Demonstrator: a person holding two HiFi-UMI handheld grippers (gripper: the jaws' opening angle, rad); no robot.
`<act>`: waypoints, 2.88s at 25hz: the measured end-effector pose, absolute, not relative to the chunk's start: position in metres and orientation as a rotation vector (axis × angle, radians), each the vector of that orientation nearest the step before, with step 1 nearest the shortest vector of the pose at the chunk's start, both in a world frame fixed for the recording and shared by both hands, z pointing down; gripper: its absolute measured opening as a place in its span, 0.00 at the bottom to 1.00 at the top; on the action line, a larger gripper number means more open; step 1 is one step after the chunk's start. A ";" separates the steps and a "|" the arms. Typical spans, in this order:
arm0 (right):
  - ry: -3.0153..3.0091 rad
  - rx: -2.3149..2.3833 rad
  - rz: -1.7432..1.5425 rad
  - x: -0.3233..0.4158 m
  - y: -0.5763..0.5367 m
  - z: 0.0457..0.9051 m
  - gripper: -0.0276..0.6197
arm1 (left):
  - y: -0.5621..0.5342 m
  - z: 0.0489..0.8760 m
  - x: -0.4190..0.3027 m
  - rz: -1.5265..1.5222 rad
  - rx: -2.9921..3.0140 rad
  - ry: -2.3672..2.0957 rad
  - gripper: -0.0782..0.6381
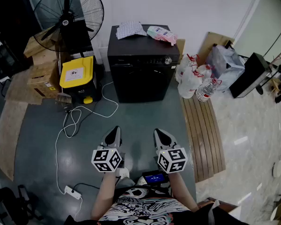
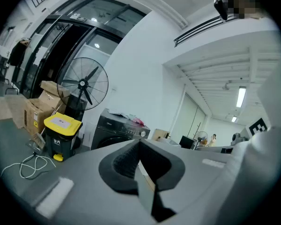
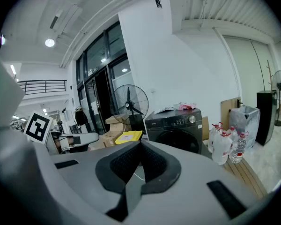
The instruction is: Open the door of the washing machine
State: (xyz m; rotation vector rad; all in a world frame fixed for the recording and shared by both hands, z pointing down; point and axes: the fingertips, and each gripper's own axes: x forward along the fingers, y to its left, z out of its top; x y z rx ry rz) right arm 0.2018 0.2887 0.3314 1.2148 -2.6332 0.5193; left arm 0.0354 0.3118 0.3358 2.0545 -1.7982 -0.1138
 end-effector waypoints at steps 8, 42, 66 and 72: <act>-2.621 1.202 0.485 0.198 0.317 0.339 0.05 | 0.338 0.339 0.032 -0.054 2.080 -1.816 0.11; -2.278 1.357 0.679 0.037 -0.046 0.443 0.33 | -0.046 0.481 -0.113 0.400 2.282 -1.446 0.32; -2.115 1.377 0.848 0.029 -0.126 0.556 0.33 | -0.191 0.671 -0.106 0.687 2.310 -1.204 0.44; -2.078 1.376 0.891 0.037 -0.112 0.577 0.33 | -0.205 0.699 -0.091 0.761 2.333 -1.142 0.44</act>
